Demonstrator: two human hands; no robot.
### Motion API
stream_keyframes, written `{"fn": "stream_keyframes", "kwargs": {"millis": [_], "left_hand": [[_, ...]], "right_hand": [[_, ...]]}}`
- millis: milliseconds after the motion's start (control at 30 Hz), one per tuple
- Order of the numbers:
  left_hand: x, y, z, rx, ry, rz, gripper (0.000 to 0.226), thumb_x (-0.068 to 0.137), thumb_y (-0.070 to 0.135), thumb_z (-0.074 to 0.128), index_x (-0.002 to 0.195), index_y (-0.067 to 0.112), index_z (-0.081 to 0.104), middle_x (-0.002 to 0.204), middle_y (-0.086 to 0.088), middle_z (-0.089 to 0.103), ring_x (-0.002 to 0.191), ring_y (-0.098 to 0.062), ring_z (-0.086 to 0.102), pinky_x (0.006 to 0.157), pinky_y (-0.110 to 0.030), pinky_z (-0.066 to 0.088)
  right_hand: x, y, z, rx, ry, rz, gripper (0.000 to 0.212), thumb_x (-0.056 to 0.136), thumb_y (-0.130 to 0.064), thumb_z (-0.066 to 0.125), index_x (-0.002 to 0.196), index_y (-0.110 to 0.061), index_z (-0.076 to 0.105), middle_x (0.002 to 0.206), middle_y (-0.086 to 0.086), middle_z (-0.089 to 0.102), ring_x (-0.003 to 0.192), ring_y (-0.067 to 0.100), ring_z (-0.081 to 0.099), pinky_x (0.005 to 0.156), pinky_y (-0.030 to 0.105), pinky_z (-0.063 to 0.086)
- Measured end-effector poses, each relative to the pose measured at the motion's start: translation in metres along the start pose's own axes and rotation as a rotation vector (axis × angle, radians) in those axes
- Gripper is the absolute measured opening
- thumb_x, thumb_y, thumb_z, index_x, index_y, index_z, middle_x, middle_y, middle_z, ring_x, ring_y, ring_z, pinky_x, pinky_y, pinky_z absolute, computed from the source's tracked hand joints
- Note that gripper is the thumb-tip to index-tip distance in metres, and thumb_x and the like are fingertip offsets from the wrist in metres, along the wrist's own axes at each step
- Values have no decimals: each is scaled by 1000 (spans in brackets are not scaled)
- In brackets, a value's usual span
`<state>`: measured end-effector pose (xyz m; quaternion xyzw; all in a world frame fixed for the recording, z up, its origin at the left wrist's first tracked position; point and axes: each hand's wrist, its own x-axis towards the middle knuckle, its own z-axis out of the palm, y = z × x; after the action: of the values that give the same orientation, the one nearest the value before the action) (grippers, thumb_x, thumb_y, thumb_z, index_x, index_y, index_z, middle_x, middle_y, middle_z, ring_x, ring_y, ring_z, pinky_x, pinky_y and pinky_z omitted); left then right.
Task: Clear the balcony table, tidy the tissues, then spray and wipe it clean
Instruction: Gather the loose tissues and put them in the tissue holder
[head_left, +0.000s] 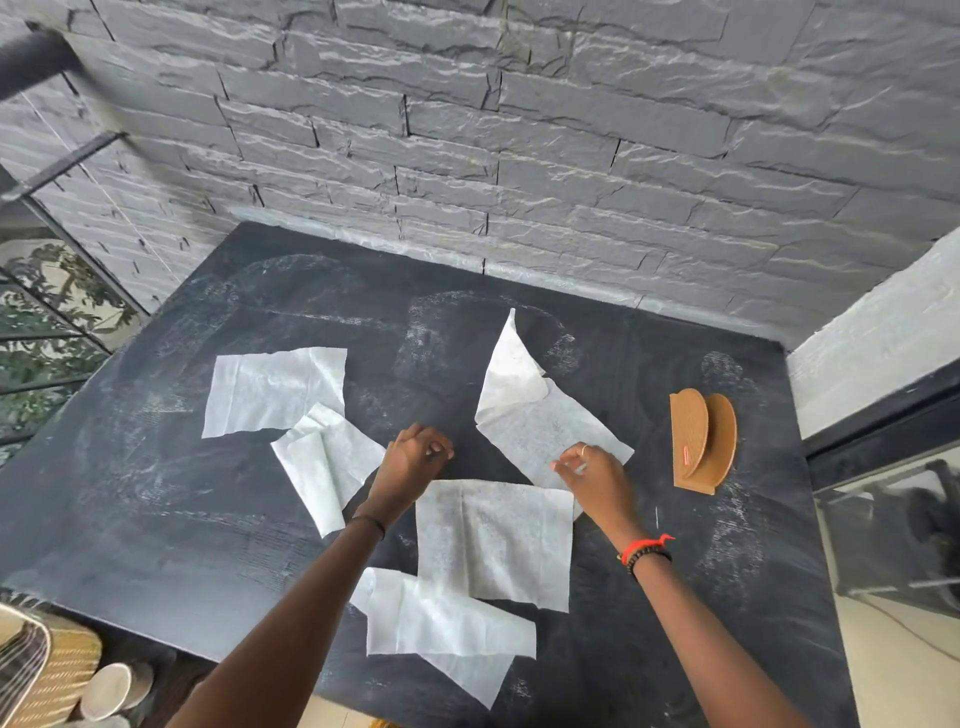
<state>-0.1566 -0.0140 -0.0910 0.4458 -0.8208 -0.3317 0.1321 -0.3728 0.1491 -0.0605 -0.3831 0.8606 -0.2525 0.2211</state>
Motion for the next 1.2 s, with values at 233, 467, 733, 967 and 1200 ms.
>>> {"fn": "stream_keyframes", "kwargs": {"millis": [233,467,733,967,1200], "left_hand": [[42,38,13,-84,6,15,10,90,15,58,91,10,65,95,-3,58,85,-19,57,77,-32,47],[68,59,34,63,-61,117,37,85,25,70,116,10,56,108,-8,55,91,-22,59,78,-38,51],[81,55,43,98,-82,112,22,88,6,59,109,7,59,104,-11,60,91,-29,61,79,-42,50],[82,55,47,44,-80,26,21,93,7,44,110,7,57,110,-13,58,94,-34,61,77,-41,48],[87,116,17,-104,-243,431,80,73,50,75,141,33,38,144,13,45,131,-8,41,108,-29,26]], "right_hand": [[52,4,-19,-166,210,155,27,91,-10,56,116,-2,60,115,18,58,112,35,48,92,40,41],[68,14,-19,-337,119,294,22,88,-11,53,106,-2,61,112,18,59,109,35,50,87,38,43],[77,13,-41,126,99,332,9,77,-12,59,80,-4,57,76,6,61,79,29,59,64,31,42],[75,4,-80,419,106,117,17,84,-3,61,99,-10,62,94,1,66,89,13,62,78,29,49],[74,-22,-105,259,-289,-116,25,83,1,60,94,-21,68,97,-3,71,91,6,65,82,26,49]]}}
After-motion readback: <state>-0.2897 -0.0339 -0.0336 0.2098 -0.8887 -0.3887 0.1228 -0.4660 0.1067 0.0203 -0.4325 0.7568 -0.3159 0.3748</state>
